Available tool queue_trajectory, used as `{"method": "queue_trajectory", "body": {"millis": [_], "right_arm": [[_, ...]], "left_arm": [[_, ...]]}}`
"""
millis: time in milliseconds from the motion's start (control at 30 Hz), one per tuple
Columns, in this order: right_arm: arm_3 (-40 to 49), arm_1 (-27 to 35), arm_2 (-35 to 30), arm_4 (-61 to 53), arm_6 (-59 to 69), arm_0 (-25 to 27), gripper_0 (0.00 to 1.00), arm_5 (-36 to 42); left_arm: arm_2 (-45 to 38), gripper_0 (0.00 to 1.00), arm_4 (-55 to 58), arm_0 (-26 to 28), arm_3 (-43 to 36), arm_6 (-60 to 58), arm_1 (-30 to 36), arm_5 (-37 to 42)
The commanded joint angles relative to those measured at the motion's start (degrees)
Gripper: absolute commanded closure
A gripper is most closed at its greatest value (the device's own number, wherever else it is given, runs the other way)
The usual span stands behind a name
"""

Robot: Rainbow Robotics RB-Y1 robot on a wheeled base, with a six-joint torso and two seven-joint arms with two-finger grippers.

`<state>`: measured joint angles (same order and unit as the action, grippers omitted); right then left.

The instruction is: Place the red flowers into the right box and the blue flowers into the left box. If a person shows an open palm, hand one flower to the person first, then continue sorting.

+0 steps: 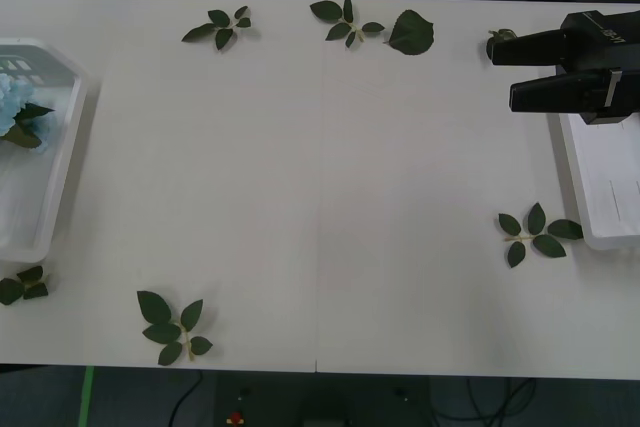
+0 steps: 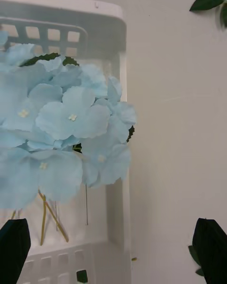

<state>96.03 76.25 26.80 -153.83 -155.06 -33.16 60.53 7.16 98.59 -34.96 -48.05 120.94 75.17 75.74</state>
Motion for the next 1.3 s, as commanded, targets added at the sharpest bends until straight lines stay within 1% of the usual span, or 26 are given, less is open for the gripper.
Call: {"method": "queue_trajectory", "body": {"millis": [33, 100, 133, 167, 233, 333, 433, 567, 633, 800, 900, 1000, 1300], "right_arm": [[0.12, 2.33, -0.78, -0.77, 0.06, -2.09, 0.0, -0.24], [0.12, 2.33, -0.78, -0.77, 0.06, -2.09, 0.0, -0.24], [0.12, 2.33, -0.78, -0.77, 0.06, -2.09, 0.0, -0.24], [0.12, 2.33, -0.78, -0.77, 0.06, -2.09, 0.0, -0.24], [0.12, 2.33, -0.78, -0.77, 0.06, -2.09, 0.0, -0.24], [0.12, 2.33, -0.78, -0.77, 0.06, -2.09, 0.0, -0.24], [0.12, 2.33, -0.78, -0.77, 0.06, -2.09, 0.0, -0.24], [0.12, 2.33, -0.78, -0.77, 0.06, -2.09, 0.0, -0.24], [0.12, 2.33, -0.78, -0.77, 0.06, -2.09, 0.0, -0.24], [0.12, 2.33, -0.78, -0.77, 0.06, -2.09, 0.0, -0.24], [0.12, 2.33, -0.78, -0.77, 0.06, -2.09, 0.0, -0.24], [0.12, 2.33, -0.78, -0.77, 0.06, -2.09, 0.0, -0.24], [0.12, 2.33, -0.78, -0.77, 0.06, -2.09, 0.0, -0.24]], "left_arm": [[-12.26, 0.0, -6.56, -2.57, -5.39, 3.69, 1.12, 8.9], [-18.76, 0.0, -9.73, -2.57, -9.96, 5.71, -3.36, 13.91], [-20.61, 0.0, -10.69, -2.48, -11.45, 6.24, -4.77, 15.23], [-24.56, 0.0, -13.07, -2.57, -15.32, 7.56, -8.46, 18.04], [-27.2, 0.0, -14.65, -2.57, -20.06, 8.79, -11.98, 19.71], [-29.49, 0.0, -15.88, -2.57, -28.94, 11.95, -18.66, 19.36], [-29.57, 0.0, -16.58, -2.57, -36.94, 16.08, -24.72, 15.93], [-29.57, 0.0, -18.08, -2.57, -43.35, 20.04, -31.4, 13.64], [-29.75, 0.0, -17.99, -2.57, -45.38, 24.17, -35.18, 12.85], [-29.92, 0.0, -17.81, -2.57, -46.78, 33.57, -41.68, 12.77], [-29.57, 0.0, -19.31, -2.57, -46.78, 34.06, -45.02, 14.7], [-28.96, 0.0, -20.19, -2.57, -46.78, 34.06, -46.34, 16.9], [-26.23, 0.0, -19.92, -2.57, -46.78, 34.06, -46.43, 21.73]]}}
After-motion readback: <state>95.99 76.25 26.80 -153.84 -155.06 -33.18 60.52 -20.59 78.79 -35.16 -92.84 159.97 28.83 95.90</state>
